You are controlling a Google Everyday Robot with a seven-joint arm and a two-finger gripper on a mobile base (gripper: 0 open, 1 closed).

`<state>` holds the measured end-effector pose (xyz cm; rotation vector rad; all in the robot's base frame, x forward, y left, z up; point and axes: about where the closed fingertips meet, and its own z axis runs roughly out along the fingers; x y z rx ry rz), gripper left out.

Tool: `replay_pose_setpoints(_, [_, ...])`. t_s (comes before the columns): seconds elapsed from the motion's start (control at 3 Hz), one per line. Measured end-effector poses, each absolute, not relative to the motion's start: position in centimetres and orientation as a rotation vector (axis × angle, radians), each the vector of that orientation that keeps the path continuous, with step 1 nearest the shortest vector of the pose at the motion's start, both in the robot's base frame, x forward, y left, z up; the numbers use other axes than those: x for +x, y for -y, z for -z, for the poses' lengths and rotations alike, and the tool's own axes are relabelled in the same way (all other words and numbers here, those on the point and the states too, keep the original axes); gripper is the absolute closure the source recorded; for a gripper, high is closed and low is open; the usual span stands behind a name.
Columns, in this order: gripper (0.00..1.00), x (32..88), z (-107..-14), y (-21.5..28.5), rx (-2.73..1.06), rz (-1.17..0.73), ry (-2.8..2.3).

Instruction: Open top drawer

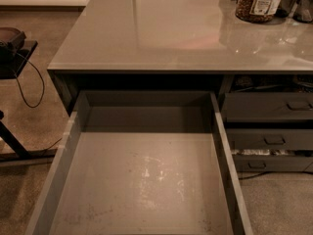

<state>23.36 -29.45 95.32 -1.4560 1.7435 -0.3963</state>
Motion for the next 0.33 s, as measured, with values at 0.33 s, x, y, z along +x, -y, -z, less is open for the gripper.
replay_pose_setpoints(0.33, [0.00, 23.36, -95.32, 29.46, -1.457, 0.397, -1.744])
